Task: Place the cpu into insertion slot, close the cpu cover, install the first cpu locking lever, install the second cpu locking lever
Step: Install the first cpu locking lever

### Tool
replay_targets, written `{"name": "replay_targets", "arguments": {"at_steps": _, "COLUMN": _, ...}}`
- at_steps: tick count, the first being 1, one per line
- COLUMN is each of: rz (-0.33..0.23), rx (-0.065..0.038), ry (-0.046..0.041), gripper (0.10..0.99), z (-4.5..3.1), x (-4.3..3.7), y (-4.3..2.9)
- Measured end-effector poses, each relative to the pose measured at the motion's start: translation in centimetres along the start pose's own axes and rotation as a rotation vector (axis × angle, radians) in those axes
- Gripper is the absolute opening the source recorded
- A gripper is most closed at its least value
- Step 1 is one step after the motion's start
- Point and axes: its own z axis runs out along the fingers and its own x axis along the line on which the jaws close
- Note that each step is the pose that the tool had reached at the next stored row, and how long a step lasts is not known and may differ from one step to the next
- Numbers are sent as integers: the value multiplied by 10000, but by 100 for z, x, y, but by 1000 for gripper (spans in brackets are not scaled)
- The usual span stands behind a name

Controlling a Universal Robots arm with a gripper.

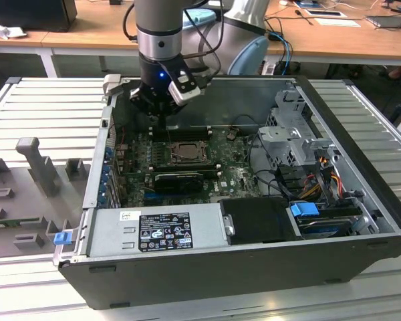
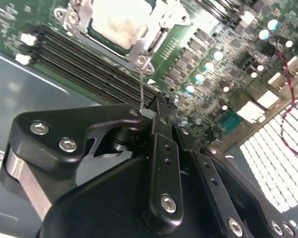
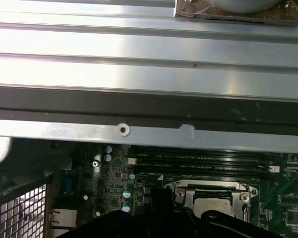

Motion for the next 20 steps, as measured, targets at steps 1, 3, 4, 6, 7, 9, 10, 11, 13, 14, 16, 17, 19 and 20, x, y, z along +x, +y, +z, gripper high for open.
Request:
{"name": "replay_targets", "arguments": {"at_steps": 1, "rz": -1, "rx": 0, "ry": 0, "gripper": 106, "z": 0, "x": -38, "y": -2}}
{"name": "replay_targets", "arguments": {"at_steps": 3, "rz": -2, "rx": 0, "ry": 0, "gripper": 106, "z": 0, "x": -99, "y": -5}}
{"name": "replay_targets", "arguments": {"at_steps": 4, "rz": 0, "rx": 0, "ry": 0, "gripper": 106, "z": 1, "x": -122, "y": -6}}
{"name": "replay_targets", "arguments": {"at_steps": 6, "rz": -1, "rx": 0, "ry": 0, "gripper": 106, "z": 2, "x": -160, "y": -9}}
{"name": "replay_targets", "arguments": {"at_steps": 7, "rz": -2, "rx": 0, "ry": 0, "gripper": 106, "z": 3, "x": -182, "y": -10}}
{"name": "replay_targets", "arguments": {"at_steps": 9, "rz": 0, "rx": 1, "ry": 0, "gripper": 106, "z": 5, "x": -242, "y": -13}}
{"name": "replay_targets", "arguments": {"at_steps": 10, "rz": -2, "rx": 0, "ry": 0, "gripper": 106, "z": 6, "x": -273, "y": -15}}
{"name": "replay_targets", "arguments": {"at_steps": 11, "rz": -2, "rx": 1, "ry": 0, "gripper": 106, "z": 7, "x": -286, "y": -15}}
{"name": "replay_targets", "arguments": {"at_steps": 13, "rz": -2, "rx": -1, "ry": 0, "gripper": 106, "z": 9, "x": -303, "y": -17}}
{"name": "replay_targets", "arguments": {"at_steps": 14, "rz": -1, "rx": 0, "ry": 0, "gripper": 106, "z": 10, "x": -308, "y": -17}}
{"name": "replay_targets", "arguments": {"at_steps": 16, "rz": 0, "rx": 1, "ry": 0, "gripper": 106, "z": 11, "x": -314, "y": -17}}
{"name": "replay_targets", "arguments": {"at_steps": 17, "rz": 0, "rx": 0, "ry": 0, "gripper": 106, "z": 11, "x": -315, "y": -17}}
{"name": "replay_targets", "arguments": {"at_steps": 19, "rz": -3, "rx": -44, "ry": -3, "gripper": 106, "z": 15, "x": -315, "y": -17}}
{"name": "replay_targets", "arguments": {"at_steps": 20, "rz": -4, "rx": -89, "ry": -5, "gripper": 106, "z": 18, "x": -315, "y": -18}}
